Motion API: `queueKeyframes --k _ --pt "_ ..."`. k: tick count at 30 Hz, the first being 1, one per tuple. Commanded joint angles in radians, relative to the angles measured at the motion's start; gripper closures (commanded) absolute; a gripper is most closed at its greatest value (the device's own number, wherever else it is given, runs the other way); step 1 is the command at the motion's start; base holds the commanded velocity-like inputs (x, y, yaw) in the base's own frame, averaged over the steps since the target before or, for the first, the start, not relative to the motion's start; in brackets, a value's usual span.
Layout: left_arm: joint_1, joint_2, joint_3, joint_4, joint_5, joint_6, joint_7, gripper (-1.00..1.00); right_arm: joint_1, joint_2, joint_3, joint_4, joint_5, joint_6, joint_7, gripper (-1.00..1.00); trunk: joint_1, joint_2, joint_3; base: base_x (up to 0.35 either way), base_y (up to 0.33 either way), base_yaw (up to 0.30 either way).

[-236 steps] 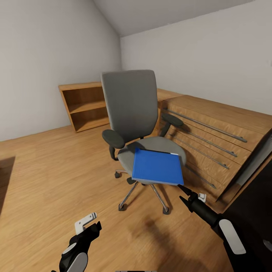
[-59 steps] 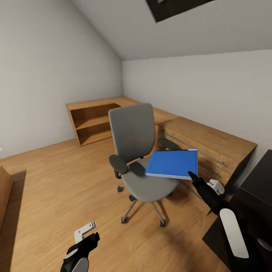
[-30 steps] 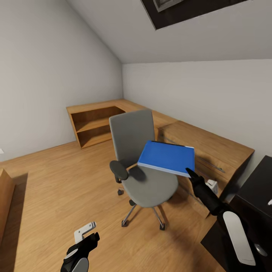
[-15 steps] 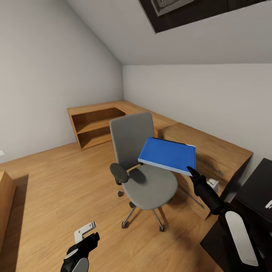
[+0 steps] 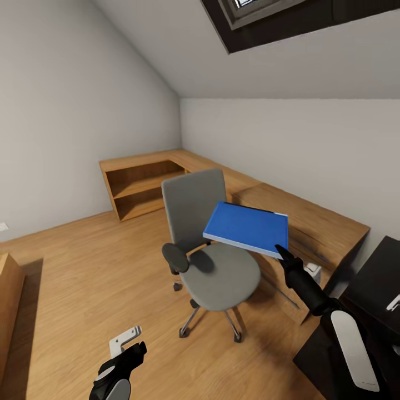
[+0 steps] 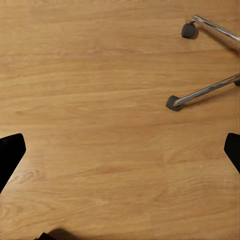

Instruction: In the bedroom, organize the workspace by keeping the computer under the desk, ensuring the monitor is on the desk, placing the keyboard on the desk next to the monitor, placing the mouse on the desk next to the keyboard, moving the folder from the swivel chair onto the desk next to the mouse, stacking the notebook on top of the folder with the pen on top of the notebook, and positioning the swivel chair next to the desk.

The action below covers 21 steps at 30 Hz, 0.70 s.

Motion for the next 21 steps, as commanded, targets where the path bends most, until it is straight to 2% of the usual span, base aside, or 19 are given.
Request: queueKeyframes --k 1,6,18,20,21 --pt "-0.001 0.001 -0.002 -0.001 0.004 0.004 0.007 -1.00 -0.001 0.001 -0.003 -0.001 -0.005 0.007 -0.002 1.00 -0.004 0.007 0.002 0.000 0.000 0.000" --pt "-0.001 0.001 -0.003 -0.001 0.004 0.004 0.007 -1.00 -0.001 0.001 -0.003 -0.001 -0.005 0.007 -0.002 1.00 -0.023 0.042 0.016 0.000 0.000 -0.061" --pt "-0.001 0.001 -0.001 0.000 0.006 0.003 0.007 -1.00 -0.001 0.000 -0.004 -0.001 -0.005 0.005 0.000 1.00 -0.069 0.126 0.040 0.000 0.000 -0.163" --pt "-0.001 0.001 -0.002 0.042 0.008 0.002 0.006 -1.00 -0.001 0.000 -0.004 -0.001 -0.005 0.004 0.001 1.00 -0.077 0.140 0.044 0.000 0.000 -0.172" --pt "-0.001 0.001 -0.006 0.104 0.007 0.001 0.005 -1.00 -0.001 -0.001 -0.006 -0.001 -0.004 0.004 0.001 1.00 -0.081 0.147 0.046 0.000 0.000 -0.172"
